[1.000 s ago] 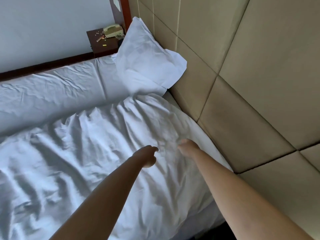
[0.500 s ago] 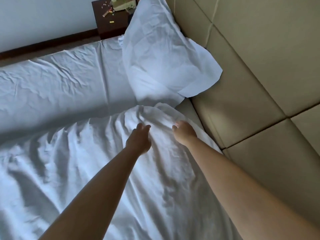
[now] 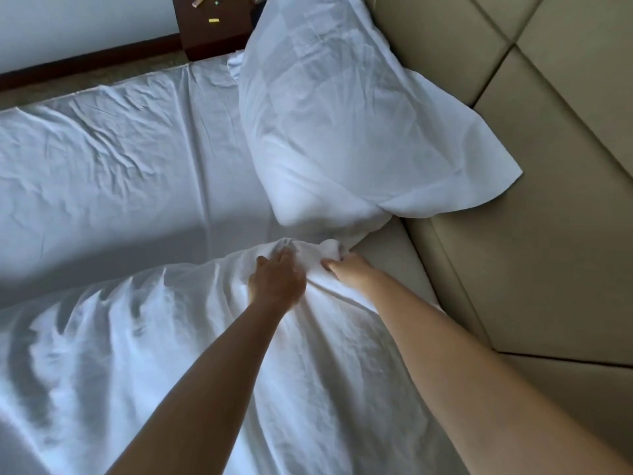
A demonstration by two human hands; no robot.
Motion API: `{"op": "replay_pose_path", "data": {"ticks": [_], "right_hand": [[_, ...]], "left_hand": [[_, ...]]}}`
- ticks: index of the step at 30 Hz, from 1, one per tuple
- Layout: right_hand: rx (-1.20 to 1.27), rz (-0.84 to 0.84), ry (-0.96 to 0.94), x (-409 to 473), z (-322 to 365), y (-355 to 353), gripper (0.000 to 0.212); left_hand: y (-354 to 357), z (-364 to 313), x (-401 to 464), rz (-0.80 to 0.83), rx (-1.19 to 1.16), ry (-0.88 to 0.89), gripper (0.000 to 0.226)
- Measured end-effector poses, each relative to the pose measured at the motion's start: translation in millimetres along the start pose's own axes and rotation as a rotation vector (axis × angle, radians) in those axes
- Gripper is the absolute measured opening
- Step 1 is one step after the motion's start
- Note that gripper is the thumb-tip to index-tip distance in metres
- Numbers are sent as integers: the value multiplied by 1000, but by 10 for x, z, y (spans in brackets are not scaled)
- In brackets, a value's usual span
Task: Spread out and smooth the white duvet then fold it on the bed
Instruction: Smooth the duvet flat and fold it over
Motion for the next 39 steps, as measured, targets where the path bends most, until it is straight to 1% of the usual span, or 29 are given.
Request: {"op": "replay_pose_path", "data": {"ticks": [2,3,5,7,8,10,12,13,15,16,17,18,19,20,22,23,24,26,28,29,31,32,33,34,35,37,38,39], "right_hand": [[78,-9,5,0,-55,125,19],[171,-35,31,-10,-73,136,15],[484,-136,72,-15,-77,9,20],[725,-288,65,-73,-12,-219,29],[774,-363,52,-139,26,-358,29],[835,-463,46,-295,73,-629,32],[897,-532,63,-459,60,-948,37],[948,-594,42,-555,56,-1144,37],[1071,-753,-44,-708,28,-1507,32],[1101,-828,-70,-761,3,-1598,27],[1090,-866,-86,-815,-22,-1594,22],[1063,-847,-94,-822,-64,-1502,17],[978,-778,-76,-781,-133,-1342,14],[813,-697,-33,-729,-230,-1154,18],[299,-548,99,-697,-492,-826,47],[83,-496,139,-728,-618,-700,57],[-51,-451,125,-778,-716,-590,61],[-132,-297,60,-818,-882,-358,67],[-55,-79,80,-858,-1084,-97,79],[24,8,103,-905,-1185,28,85],[149,124,137,-1030,-1394,299,96],[149,145,148,-1104,-1479,422,98],[100,122,161,-1169,-1562,525,97],[33,41,178,-1226,-1626,586,89],[6,-74,192,-1288,-1641,603,76],[68,-248,143,-1435,-1535,585,51],[99,-277,76,-1509,-1434,573,47],[121,-261,14,-1585,-1325,574,46]], "left_hand": [[94,39,1,25,-3,3,53],[109,59,-25,16,-45,-32,52],[90,64,-86,-70,-156,-54,53],[23,15,-153,-163,-130,6,54],[3,-9,-167,-173,-85,31,55],[-77,-64,-187,-154,-42,28,59],[-160,-121,-217,-126,-74,19,61],[-200,-152,-229,-121,-98,24,61],[-268,-232,-262,-116,-101,48,58],[-290,-281,-278,-114,-103,60,57],[-295,-336,-306,-108,-112,66,57],[-278,-391,-348,-94,-111,70,57],[-237,-448,-400,-68,-99,80,57],[-164,-497,-454,-29,-73,97,57],[20,-579,-578,93,-33,125,56],[125,-595,-633,161,-29,127,56],[229,-602,-688,219,-29,124,59],[408,-602,-794,306,-8,114,71],[538,-591,-878,346,51,118,80],[592,-582,-914,348,71,116,79],[666,-594,-997,310,66,104,70],[698,-600,-1036,271,56,91,61],[717,-605,-1080,228,42,71,53],[729,-595,-1120,193,25,36,49],[745,-575,-1148,183,4,-6,51],[739,-566,-1209,232,-84,-124,73],[710,-600,-1238,261,-182,-180,86],[664,-659,-1271,276,-316,-231,94]]}}
Point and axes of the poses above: each hand's wrist, its own x-axis towards the middle knuckle, its own y-axis out of the palm, z = x × y, the point moved 4 cm from there along x, towards the middle knuckle, and after that the axes turned 13 degrees about -x, right-handed, at the moved point
